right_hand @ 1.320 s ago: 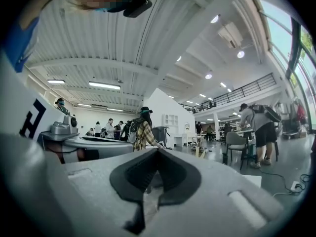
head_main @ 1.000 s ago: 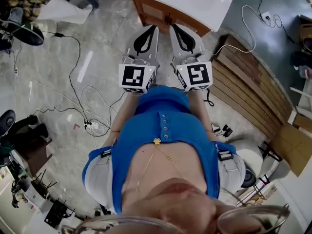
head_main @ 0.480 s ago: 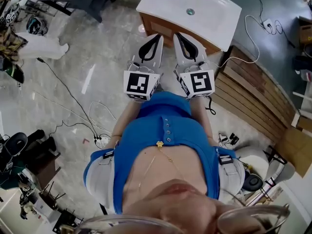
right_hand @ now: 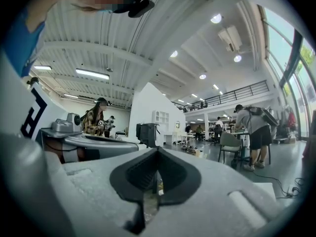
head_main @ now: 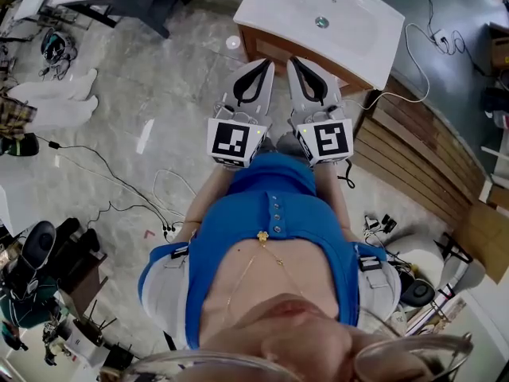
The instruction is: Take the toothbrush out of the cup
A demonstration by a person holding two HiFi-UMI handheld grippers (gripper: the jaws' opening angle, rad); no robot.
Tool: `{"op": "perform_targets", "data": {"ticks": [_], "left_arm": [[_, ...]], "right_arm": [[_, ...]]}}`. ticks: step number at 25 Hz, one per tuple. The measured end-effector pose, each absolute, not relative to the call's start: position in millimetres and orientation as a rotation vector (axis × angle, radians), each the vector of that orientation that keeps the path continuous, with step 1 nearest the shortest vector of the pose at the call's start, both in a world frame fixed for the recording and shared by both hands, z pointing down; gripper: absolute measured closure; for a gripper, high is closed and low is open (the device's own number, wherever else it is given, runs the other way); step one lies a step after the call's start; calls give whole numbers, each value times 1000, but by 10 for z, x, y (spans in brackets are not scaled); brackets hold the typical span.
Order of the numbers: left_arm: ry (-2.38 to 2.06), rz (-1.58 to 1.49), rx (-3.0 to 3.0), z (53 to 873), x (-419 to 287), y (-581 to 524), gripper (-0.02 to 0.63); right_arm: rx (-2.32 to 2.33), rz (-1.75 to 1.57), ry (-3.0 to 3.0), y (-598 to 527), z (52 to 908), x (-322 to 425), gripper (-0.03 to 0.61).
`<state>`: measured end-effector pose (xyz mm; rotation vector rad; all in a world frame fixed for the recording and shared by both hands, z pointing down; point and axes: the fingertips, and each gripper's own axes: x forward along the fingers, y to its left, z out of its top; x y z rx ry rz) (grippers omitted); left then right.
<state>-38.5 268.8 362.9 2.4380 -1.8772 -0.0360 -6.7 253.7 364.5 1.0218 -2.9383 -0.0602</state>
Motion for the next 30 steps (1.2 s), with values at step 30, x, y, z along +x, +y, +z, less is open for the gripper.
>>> {"op": "perform_targets", "data": {"ticks": [30], "left_arm": [[-2009,-5,2347,3484,-578,669,612]], "right_arm": [[909,-73,-3051,433,3434,-280,577]]}}
